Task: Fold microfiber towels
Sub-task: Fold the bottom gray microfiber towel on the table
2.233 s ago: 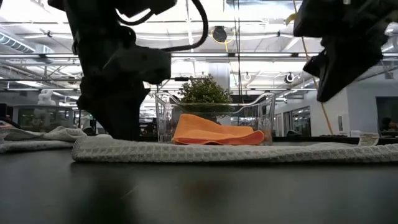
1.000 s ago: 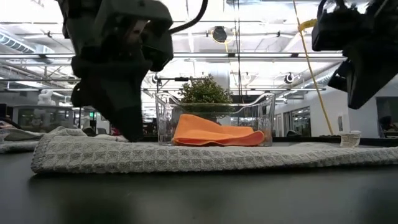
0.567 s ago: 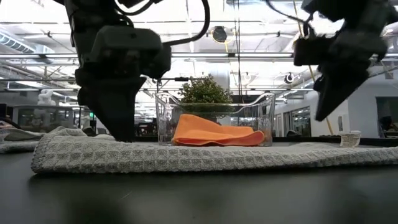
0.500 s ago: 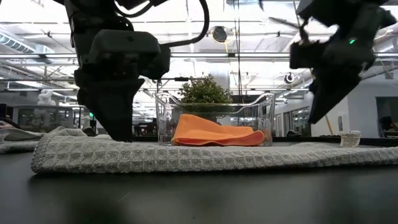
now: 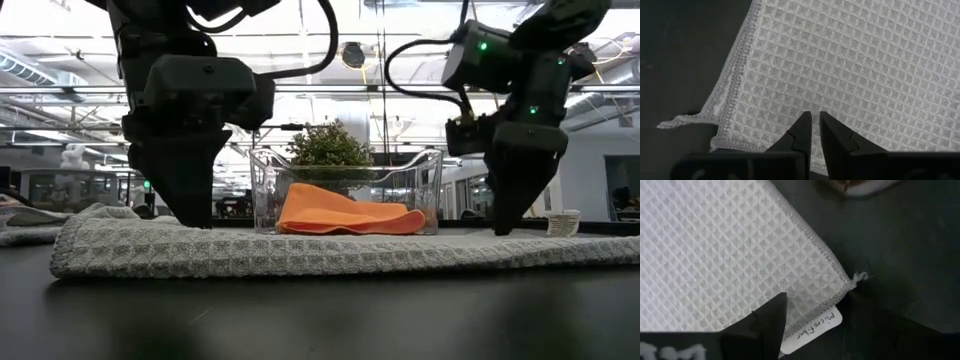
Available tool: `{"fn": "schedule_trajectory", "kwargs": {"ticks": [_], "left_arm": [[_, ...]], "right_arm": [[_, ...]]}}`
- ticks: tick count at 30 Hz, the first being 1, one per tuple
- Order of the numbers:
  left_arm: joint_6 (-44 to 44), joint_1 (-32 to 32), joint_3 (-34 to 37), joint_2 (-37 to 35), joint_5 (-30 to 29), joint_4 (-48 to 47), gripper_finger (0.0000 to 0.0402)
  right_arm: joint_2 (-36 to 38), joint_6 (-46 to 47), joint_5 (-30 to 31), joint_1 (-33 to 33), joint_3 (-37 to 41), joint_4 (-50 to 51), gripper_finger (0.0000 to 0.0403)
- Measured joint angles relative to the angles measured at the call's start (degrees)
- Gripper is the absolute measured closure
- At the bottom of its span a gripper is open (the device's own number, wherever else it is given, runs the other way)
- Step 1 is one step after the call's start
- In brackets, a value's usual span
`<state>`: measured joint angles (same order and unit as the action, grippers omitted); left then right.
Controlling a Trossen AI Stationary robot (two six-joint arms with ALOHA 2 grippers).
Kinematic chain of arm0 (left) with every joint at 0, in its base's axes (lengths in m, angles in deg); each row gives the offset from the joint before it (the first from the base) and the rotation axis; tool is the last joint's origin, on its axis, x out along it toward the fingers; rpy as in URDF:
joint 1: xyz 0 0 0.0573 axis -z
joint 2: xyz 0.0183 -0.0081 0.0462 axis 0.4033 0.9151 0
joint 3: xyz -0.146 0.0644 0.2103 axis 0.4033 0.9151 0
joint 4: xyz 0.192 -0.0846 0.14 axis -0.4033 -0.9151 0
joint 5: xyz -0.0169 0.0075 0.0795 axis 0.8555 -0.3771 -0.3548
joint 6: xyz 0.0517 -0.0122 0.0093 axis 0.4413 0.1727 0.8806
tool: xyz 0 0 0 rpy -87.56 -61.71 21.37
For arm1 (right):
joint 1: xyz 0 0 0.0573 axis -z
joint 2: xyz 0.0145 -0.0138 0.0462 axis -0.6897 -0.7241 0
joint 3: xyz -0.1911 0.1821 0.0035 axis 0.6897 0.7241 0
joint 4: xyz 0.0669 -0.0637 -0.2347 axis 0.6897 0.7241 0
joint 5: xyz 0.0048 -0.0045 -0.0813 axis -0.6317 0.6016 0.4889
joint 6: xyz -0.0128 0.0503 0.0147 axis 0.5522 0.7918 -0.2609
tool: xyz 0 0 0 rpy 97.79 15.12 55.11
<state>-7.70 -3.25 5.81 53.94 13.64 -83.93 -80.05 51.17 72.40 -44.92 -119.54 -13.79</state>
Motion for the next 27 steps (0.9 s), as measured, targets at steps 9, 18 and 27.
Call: {"fn": "schedule_trajectory", "kwargs": {"ticks": [9,18,27], "left_arm": [[-0.4,0.0,0.0,0.0,0.0,-0.1,0.0364],[-0.5,-0.5,0.0,0.0,0.0,-0.1,0.0364],[0.0,-2.0,0.0,-0.1,0.0,0.3,0.0364]], "right_arm": [[-2.5,-4.0,0.0,0.6,-0.2,-0.2,0.0204],[6.1,-1.2,0.1,2.6,0.1,4.9,0.0204],[8.0,0.4,-3.2,4.7,0.9,6.3,0.0204]]}}
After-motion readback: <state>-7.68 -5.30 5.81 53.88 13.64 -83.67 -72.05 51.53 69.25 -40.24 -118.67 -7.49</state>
